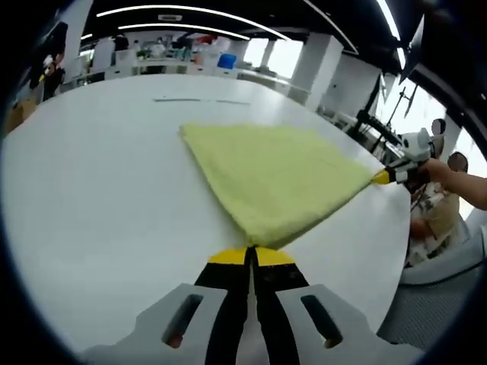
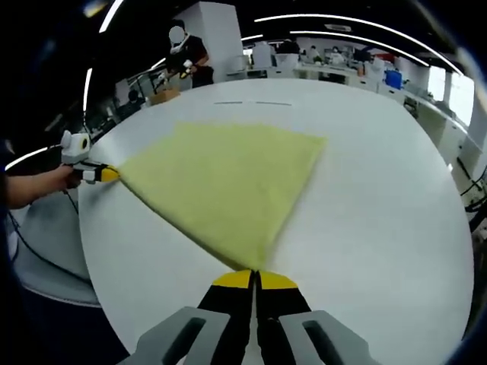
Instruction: Fold the garment on the visible template until the final outline fits inside the template.
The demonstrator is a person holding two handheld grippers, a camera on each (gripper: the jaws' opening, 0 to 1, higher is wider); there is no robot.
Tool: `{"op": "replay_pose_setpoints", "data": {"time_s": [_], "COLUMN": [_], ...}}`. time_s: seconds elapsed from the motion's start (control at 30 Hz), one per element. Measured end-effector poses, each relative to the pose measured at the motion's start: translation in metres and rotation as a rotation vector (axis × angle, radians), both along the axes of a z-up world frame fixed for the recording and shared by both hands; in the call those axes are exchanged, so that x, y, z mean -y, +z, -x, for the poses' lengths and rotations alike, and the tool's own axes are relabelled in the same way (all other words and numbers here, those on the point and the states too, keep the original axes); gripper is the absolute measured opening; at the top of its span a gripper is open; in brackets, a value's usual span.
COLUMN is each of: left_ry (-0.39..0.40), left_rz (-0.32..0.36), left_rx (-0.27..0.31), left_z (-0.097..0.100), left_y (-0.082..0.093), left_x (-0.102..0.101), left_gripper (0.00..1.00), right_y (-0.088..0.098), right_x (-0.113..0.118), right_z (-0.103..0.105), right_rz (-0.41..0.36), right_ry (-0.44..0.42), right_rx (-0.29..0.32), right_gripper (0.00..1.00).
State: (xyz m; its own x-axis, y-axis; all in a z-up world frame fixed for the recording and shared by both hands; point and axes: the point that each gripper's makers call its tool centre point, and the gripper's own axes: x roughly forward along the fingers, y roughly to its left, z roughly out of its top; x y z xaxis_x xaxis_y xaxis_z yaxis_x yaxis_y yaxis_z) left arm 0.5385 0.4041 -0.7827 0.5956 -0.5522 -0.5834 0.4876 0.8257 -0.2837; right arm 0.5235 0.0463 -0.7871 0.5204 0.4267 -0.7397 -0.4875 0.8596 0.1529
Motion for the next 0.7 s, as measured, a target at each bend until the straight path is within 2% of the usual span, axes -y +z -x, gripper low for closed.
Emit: {"op": "replay_pose_setpoints", "data": {"time_s": [0.7], "left_ry": [-0.044], "left_rz": [-0.068], "left_rx": [0.007], "left_z": [0.021], "left_y": [0.001], "left_x": [-0.001], "left_gripper": [0.00], "right_y": [0.001], "right_x": [-0.002], "right_z": [0.019], "right_rz": [-0.007], "right_ry": [0.021], "right_rx": [-0.009], "right_gripper": [0.00]}}
